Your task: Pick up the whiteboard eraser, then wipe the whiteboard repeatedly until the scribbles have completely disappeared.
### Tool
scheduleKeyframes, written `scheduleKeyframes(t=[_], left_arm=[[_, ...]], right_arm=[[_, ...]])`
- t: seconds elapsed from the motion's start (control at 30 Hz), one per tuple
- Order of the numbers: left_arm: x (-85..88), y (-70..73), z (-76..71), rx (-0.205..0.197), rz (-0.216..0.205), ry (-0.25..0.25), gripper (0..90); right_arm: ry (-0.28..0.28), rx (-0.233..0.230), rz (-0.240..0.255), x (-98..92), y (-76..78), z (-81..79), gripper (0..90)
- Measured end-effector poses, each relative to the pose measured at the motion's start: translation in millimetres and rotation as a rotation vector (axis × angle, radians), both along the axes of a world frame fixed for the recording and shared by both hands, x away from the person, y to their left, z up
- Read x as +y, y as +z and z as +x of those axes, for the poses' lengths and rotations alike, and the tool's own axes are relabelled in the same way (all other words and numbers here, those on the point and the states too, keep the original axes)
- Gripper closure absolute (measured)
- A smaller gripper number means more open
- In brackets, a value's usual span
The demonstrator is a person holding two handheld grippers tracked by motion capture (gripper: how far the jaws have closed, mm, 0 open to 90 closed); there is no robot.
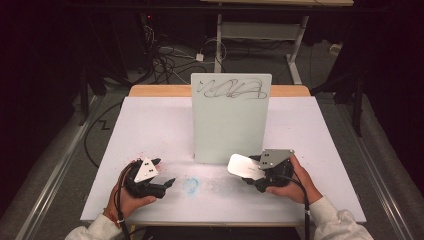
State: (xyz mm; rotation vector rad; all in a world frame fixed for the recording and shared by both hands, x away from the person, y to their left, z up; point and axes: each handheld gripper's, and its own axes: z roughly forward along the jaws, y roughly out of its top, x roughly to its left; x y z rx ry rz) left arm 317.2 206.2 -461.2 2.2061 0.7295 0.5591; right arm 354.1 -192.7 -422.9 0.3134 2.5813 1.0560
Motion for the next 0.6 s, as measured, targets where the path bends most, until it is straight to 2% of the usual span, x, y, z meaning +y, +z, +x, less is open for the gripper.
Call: scheduleKeyframes(t=[0.17,0.37,0.6], left_arm=[[-0.2,0.0,-0.8,-0.001,0.003,0.005,18.3],[-2.3,-0.6,-0.4,0.0,0.009,0.003,18.4],[-1.9,-1.0,-0.4,0.002,0.01,0.006,18.5]], right_arm=[[-0.033,-0.046,0.002,1.7,2.2,-3.7,30.8],[-0.075,-0.107,0.039,0.5,9.0,-7.5,30.8],[-0.121,-0.136,0.062,-2.9,12.8,-6.9,30.9]])
